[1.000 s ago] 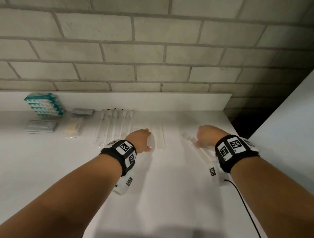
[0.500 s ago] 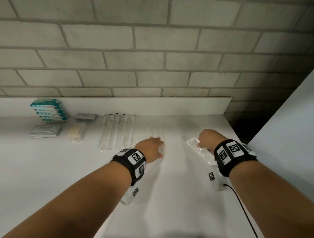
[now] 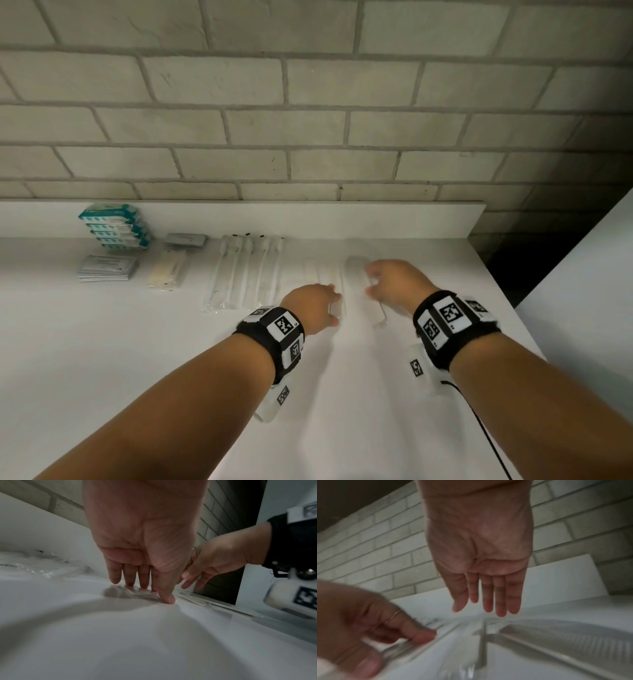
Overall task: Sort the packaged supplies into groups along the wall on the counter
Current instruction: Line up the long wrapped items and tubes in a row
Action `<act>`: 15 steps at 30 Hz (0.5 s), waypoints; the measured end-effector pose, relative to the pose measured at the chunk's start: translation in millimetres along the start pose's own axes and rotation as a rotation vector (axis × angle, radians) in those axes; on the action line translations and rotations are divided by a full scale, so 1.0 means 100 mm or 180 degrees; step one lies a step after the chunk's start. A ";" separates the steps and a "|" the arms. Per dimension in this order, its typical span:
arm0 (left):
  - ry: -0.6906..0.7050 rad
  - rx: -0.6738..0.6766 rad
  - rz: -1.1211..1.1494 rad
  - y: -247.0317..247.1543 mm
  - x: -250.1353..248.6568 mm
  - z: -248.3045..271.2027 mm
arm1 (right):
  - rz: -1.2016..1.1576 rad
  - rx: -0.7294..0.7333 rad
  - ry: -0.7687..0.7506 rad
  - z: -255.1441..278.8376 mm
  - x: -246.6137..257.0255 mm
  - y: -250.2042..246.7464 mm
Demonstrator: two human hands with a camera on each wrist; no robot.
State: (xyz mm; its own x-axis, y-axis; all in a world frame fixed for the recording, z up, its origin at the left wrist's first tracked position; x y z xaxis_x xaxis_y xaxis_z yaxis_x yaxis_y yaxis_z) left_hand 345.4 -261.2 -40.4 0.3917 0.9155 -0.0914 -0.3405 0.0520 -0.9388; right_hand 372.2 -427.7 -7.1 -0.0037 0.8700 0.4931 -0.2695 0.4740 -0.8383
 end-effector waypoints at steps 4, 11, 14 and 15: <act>0.0065 0.0005 0.0090 -0.03 0.09 0.02 | 0.0845 0.0731 -0.0080 -0.02 0.01 0.31; 0.0096 -0.0095 0.0117 -0.03 0.17 0.04 | 0.0982 0.0612 -0.0077 -0.15 0.11 0.40; 0.0120 -0.0153 0.0021 -0.03 0.13 0.03 | 0.0675 0.0588 -0.0164 -0.10 0.15 0.28; 0.0154 -0.0160 -0.0084 -0.04 0.10 0.01 | 0.0499 0.0504 -0.0150 -0.07 0.13 0.19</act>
State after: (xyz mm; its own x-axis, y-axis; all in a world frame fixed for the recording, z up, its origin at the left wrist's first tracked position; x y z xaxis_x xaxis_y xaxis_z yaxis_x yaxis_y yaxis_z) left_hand 349.4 -252.0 -37.6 0.4412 0.8937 -0.0813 -0.2866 0.0545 -0.9565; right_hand 374.4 -406.8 -18.2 -0.1014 0.9222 0.3732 -0.4099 0.3031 -0.8603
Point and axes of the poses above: each hand's wrist, its own z-axis away from the middle knuckle, its own y-axis out of the palm, x = y × z, the point moved 4 cm from there along -z, towards the middle knuckle, and after that the axes turned 11 degrees about -z, right-handed, at the moved point
